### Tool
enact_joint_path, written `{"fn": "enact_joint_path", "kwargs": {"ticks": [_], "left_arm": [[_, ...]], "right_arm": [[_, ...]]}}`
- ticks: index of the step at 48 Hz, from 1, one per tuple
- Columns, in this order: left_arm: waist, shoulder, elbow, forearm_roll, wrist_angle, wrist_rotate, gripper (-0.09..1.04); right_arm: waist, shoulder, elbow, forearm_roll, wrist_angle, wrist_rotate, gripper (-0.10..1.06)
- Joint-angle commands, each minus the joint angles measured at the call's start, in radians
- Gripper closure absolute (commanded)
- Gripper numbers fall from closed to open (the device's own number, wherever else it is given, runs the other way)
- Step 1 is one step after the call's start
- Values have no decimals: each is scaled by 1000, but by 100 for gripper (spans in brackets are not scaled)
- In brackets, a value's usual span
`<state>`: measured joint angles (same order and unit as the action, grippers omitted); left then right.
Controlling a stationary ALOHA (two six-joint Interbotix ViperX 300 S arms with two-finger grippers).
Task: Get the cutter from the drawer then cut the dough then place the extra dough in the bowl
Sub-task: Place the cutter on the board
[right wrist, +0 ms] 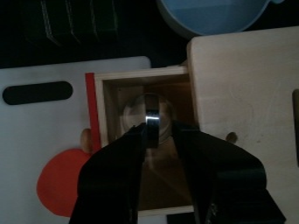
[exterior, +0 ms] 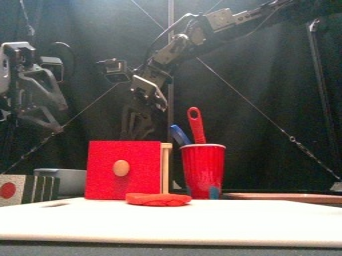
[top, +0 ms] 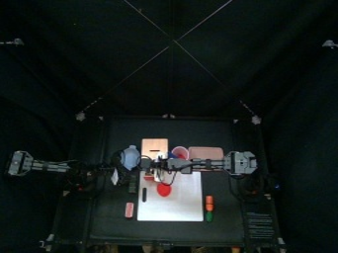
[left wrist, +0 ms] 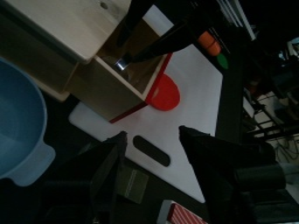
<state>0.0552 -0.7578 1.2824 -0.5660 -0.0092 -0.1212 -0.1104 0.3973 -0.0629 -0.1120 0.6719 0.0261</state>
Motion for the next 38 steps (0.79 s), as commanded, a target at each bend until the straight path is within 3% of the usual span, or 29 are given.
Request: {"fn": "enact_joint_path", "kwargs": {"ticks": [1,16,27,38], "left_arm": [[0,0,-11,-2,-8,0,7],[0,0,-11,-2,-8,0,7],[0,0,-11,-2,-8,0,7],[0,0,-11,-2,-8,0,7]], "right_arm": [[-2,-17,-18,2,-3,0,26],[0,-9,-17,-6,0,-3,30],[5,-14,-20,-8,0,3,41],[21,-78,-34,-12,18,5,42]]}}
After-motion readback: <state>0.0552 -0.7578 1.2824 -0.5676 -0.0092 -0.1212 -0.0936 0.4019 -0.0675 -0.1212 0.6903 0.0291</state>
